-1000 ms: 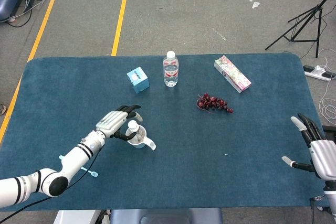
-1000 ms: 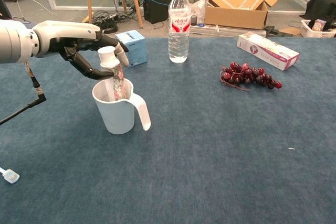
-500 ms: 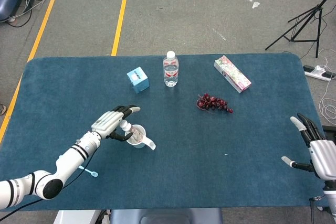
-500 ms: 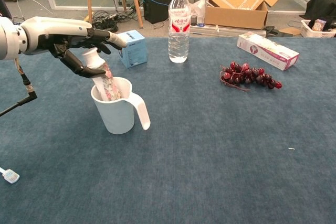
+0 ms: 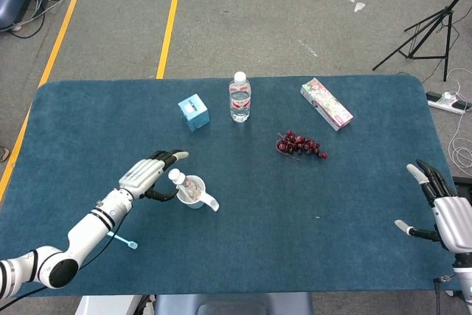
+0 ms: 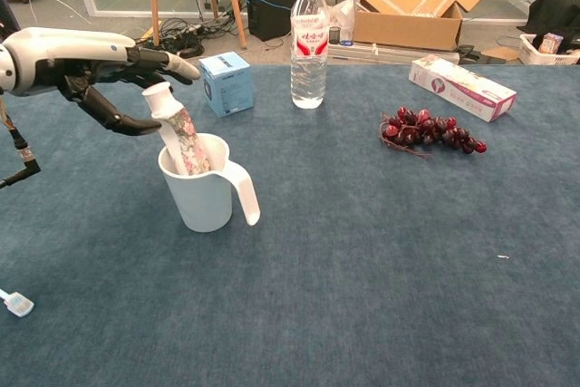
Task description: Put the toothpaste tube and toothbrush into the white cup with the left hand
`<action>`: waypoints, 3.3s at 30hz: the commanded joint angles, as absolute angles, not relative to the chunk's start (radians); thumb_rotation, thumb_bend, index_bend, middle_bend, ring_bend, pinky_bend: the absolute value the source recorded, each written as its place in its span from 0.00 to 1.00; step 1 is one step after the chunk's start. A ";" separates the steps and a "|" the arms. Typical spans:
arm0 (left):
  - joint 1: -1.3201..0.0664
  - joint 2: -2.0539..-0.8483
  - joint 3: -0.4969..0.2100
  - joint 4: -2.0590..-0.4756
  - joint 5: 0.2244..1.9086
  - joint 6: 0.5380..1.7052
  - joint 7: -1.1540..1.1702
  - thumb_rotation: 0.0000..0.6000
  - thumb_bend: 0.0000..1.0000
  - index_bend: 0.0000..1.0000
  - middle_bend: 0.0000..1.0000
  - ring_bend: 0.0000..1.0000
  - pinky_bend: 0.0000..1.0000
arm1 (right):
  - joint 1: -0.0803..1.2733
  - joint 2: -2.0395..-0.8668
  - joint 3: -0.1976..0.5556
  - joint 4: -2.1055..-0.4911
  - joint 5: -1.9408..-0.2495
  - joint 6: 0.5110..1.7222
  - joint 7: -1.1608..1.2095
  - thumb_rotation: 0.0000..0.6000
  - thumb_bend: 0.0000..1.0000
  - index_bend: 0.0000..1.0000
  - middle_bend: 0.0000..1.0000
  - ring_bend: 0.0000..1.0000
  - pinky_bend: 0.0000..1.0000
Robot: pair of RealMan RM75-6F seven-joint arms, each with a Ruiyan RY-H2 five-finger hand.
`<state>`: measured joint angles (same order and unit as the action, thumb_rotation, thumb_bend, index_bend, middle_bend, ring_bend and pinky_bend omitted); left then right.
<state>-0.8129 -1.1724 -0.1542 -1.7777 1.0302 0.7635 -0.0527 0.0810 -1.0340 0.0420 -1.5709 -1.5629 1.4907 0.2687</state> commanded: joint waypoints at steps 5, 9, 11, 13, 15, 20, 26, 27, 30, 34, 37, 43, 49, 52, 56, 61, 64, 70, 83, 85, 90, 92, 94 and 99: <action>-0.737 -1.078 -0.108 -1.853 1.105 0.835 -0.036 1.00 0.36 0.00 0.09 0.11 0.06 | 0.081 -1.033 0.041 -1.571 -1.565 1.492 0.270 1.00 0.03 0.05 0.04 0.04 0.33; -0.675 -1.019 -0.070 -1.881 1.154 0.900 -0.013 1.00 0.26 0.00 0.08 0.11 0.06 | 0.081 -1.036 0.040 -1.572 -1.568 1.492 0.263 1.00 0.03 0.05 0.04 0.04 0.33; -0.644 -0.999 -0.054 -1.882 1.184 0.937 -0.007 1.00 0.19 0.00 0.07 0.11 0.07 | 0.082 -1.038 0.039 -1.573 -1.569 1.490 0.257 1.00 0.03 0.05 0.04 0.04 0.33; -0.609 -0.984 -0.037 -1.875 1.220 0.979 -0.005 1.00 0.15 0.00 0.07 0.11 0.09 | 0.083 -1.039 0.038 -1.575 -1.569 1.487 0.252 1.00 0.03 0.05 0.04 0.04 0.33; -0.574 -0.972 -0.019 -1.858 1.254 1.019 -0.001 1.00 0.15 0.00 0.07 0.11 0.10 | 0.085 -1.041 0.039 -1.576 -1.568 1.485 0.246 1.00 0.03 0.05 0.04 0.04 0.33; -0.511 -0.958 0.018 -1.819 1.344 1.082 -0.024 1.00 0.15 0.04 0.06 0.11 0.10 | 0.086 -1.048 0.038 -1.579 -1.564 1.479 0.228 1.00 0.03 0.05 0.04 0.04 0.33; -0.468 -0.977 0.061 -1.783 1.450 1.106 -0.061 1.00 0.15 0.36 0.05 0.10 0.10 | 0.093 -1.057 0.039 -1.581 -1.555 1.463 0.203 1.00 0.03 0.05 0.04 0.04 0.33; -0.465 -0.983 0.066 -1.775 1.461 1.104 -0.060 1.00 0.15 0.39 0.05 0.10 0.10 | 0.094 -1.058 0.039 -1.582 -1.553 1.460 0.200 1.00 0.03 0.05 0.04 0.04 0.33; -0.461 -1.009 0.078 -1.749 1.484 1.090 -0.051 1.00 0.15 0.44 0.05 0.10 0.10 | 0.097 -1.060 0.038 -1.582 -1.551 1.453 0.194 1.00 0.03 0.05 0.04 0.04 0.33; -0.459 -1.066 0.085 -1.690 1.504 1.075 -0.040 1.00 0.15 0.45 0.05 0.09 0.10 | 0.098 -1.059 0.040 -1.581 -1.545 1.449 0.196 1.00 0.03 0.05 0.04 0.04 0.33; -0.456 -1.117 0.089 -1.624 1.528 1.077 -0.015 1.00 0.15 0.45 0.05 0.09 0.10 | 0.098 -1.058 0.042 -1.579 -1.539 1.447 0.201 1.00 0.03 0.05 0.04 0.04 0.33; -0.460 -1.186 0.104 -1.515 1.581 1.071 0.029 1.00 0.15 0.44 0.04 0.09 0.10 | 0.100 -1.057 0.044 -1.575 -1.533 1.443 0.206 1.00 0.03 0.05 0.04 0.04 0.33; -0.468 -1.197 0.130 -1.465 1.625 1.053 0.036 1.00 0.19 0.43 0.04 0.09 0.10 | 0.105 -1.060 0.044 -1.574 -1.528 1.431 0.199 1.00 0.03 0.05 0.04 0.04 0.33; -0.468 -1.193 0.139 -1.453 1.640 1.053 0.038 1.00 0.20 0.43 0.04 0.09 0.10 | 0.106 -1.063 0.044 -1.575 -1.526 1.427 0.194 1.00 0.03 0.05 0.04 0.04 0.33; -0.465 -1.188 0.146 -1.445 1.648 1.057 0.033 1.00 0.27 0.43 0.04 0.09 0.10 | 0.108 -1.065 0.043 -1.576 -1.526 1.423 0.187 1.00 0.03 0.05 0.04 0.04 0.33; -0.463 -1.186 0.154 -1.429 1.659 1.058 0.035 1.00 0.31 0.43 0.04 0.09 0.10 | 0.109 -1.067 0.043 -1.577 -1.525 1.421 0.180 1.00 0.03 0.05 0.04 0.04 0.33; -0.463 -1.186 0.162 -1.420 1.667 1.052 0.045 1.00 0.31 0.42 0.04 0.09 0.10 | 0.110 -1.068 0.044 -1.577 -1.522 1.420 0.179 1.00 0.03 0.05 0.04 0.04 0.33; -0.461 -1.194 0.174 -1.402 1.687 1.051 0.065 1.00 0.31 0.41 0.04 0.09 0.10 | 0.111 -1.069 0.043 -1.577 -1.521 1.416 0.176 1.00 0.03 0.05 0.04 0.04 0.33; -0.454 -1.243 0.176 -1.308 1.709 1.065 0.109 1.00 0.31 0.41 0.04 0.09 0.10 | 0.111 -1.069 0.043 -1.578 -1.519 1.418 0.175 1.00 0.03 0.05 0.04 0.04 0.33; -0.453 -1.245 0.175 -1.305 1.703 1.062 0.112 1.00 0.31 0.41 0.04 0.09 0.10 | 0.111 -1.069 0.043 -1.578 -1.519 1.417 0.175 1.00 0.03 0.05 0.04 0.04 0.33; -0.450 -1.252 0.173 -1.296 1.690 1.053 0.118 1.00 0.31 0.42 0.04 0.09 0.10 | 0.111 -1.070 0.042 -1.579 -1.520 1.416 0.172 1.00 0.03 0.05 0.04 0.04 0.33; -0.448 -1.255 0.172 -1.293 1.685 1.052 0.122 1.00 0.32 0.42 0.04 0.09 0.10 | 0.111 -1.069 0.043 -1.580 -1.519 1.416 0.171 1.00 0.03 0.05 0.04 0.04 0.33; -0.445 -1.258 0.172 -1.290 1.680 1.049 0.123 1.00 0.31 0.42 0.04 0.09 0.10 | 0.112 -1.069 0.043 -1.580 -1.518 1.415 0.171 1.00 0.03 0.05 0.04 0.04 0.33; -0.442 -1.262 0.172 -1.286 1.676 1.051 0.122 1.00 0.32 0.43 0.04 0.09 0.10 | 0.112 -1.069 0.043 -1.581 -1.517 1.413 0.170 1.00 0.03 0.05 0.04 0.04 0.33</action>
<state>-0.4421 -1.2620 0.1720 -1.2855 1.6765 1.0511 0.1215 0.1120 -1.0689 0.0426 -1.5806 -1.5166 1.4128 0.1700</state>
